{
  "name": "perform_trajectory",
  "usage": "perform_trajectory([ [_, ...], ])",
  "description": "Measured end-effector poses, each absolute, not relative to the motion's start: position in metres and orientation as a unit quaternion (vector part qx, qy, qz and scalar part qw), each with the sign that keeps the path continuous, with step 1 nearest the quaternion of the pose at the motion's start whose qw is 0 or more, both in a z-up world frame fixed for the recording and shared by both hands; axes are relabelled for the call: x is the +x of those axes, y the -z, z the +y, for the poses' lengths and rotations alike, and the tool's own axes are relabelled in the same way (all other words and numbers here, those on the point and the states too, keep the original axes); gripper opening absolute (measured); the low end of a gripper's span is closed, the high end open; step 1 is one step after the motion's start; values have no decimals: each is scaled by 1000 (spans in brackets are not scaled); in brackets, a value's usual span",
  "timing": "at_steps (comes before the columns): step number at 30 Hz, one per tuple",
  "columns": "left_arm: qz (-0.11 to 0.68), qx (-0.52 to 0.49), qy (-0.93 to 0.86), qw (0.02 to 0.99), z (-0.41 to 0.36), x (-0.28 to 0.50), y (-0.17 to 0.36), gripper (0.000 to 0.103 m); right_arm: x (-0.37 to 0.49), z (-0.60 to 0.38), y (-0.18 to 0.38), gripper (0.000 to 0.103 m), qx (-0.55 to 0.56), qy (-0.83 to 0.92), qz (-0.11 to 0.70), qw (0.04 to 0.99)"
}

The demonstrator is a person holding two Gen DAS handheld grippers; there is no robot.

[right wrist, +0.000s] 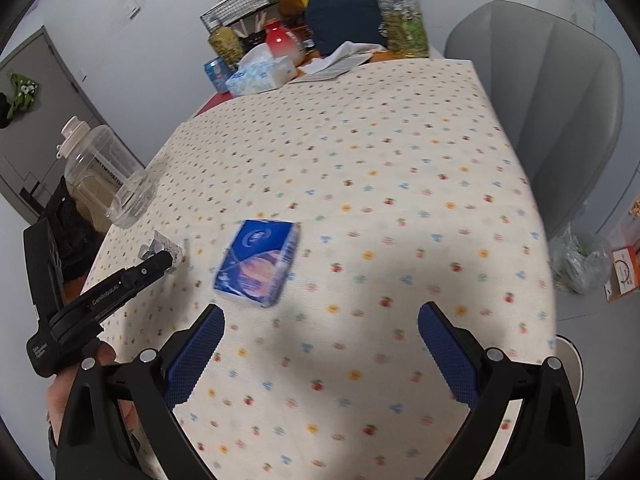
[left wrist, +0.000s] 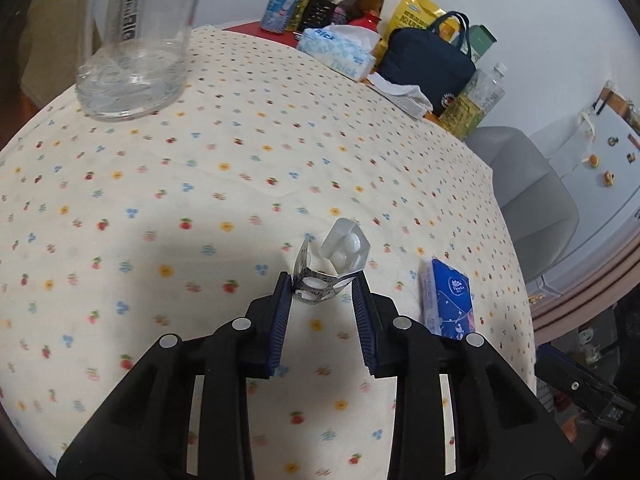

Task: Collect trash
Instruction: 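Grasp the clear plastic blister pack with the left gripper, then grasp the blue tissue packet with the right gripper and lift it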

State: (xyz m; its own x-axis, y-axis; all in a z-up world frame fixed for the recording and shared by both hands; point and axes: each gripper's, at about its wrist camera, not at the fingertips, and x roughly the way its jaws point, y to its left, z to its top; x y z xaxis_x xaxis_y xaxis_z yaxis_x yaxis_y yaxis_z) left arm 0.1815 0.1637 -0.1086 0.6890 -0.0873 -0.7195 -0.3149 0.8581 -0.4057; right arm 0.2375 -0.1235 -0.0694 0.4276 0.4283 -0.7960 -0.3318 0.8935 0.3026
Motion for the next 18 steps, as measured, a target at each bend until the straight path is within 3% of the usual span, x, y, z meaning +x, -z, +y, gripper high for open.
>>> perform_trajectory([
  [15, 371, -274, -85, 883, 213, 130, 93, 31, 253, -30, 96, 94, -12, -214, 500, 839],
  [17, 368, -276, -91, 884, 216, 122, 91, 31, 254, -23, 105, 60, -36, -205, 510, 835],
  [18, 366, -276, -93, 884, 216, 119, 90, 31, 251, -21, 103, 51, -50, -205, 500, 840],
])
